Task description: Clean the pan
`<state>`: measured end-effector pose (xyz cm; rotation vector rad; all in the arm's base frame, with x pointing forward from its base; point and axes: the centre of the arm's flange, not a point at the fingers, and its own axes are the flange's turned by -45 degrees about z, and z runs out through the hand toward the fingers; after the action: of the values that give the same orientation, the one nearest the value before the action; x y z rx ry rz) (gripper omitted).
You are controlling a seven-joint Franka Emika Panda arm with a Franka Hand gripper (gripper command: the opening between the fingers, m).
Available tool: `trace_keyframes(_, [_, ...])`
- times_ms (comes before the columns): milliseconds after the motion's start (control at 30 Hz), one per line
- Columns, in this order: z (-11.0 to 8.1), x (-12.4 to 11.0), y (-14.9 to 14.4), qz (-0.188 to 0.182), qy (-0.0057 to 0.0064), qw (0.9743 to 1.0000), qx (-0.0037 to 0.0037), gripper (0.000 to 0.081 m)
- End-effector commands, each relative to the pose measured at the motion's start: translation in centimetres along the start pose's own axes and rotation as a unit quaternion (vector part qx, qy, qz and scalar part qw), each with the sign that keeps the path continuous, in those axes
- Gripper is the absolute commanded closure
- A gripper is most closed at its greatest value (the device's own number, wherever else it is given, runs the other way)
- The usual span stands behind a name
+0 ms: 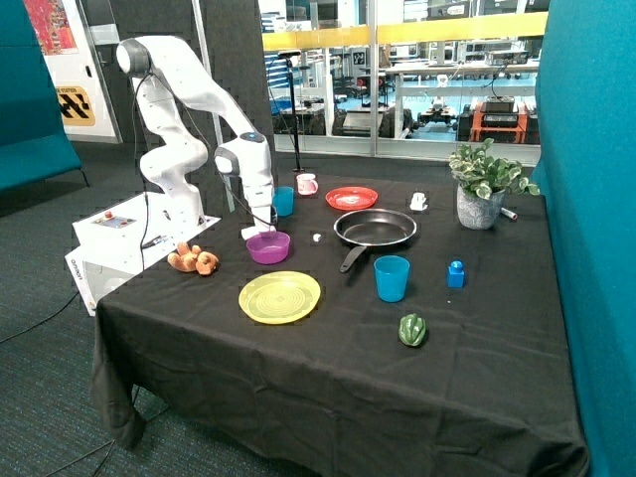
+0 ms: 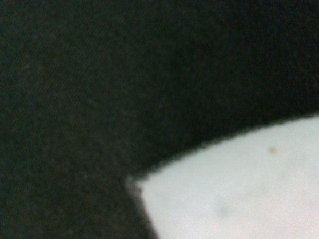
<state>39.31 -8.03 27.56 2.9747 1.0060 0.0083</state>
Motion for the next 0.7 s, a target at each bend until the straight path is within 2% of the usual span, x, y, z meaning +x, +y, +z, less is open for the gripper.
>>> trace_keyframes(0, [0.0, -0.1, 0.1, 0.001, -0.0023, 1.0000, 0.00148, 0.0808])
trace_keyframes(433, [-0.2, 0.0, 0.0, -0.003, -0.0023, 1.0000, 0.00149, 0.0808])
trace_keyframes(667, [-2.7, 1.3, -0.1, -0.003, -0.0023, 1.0000, 0.00149, 0.0808])
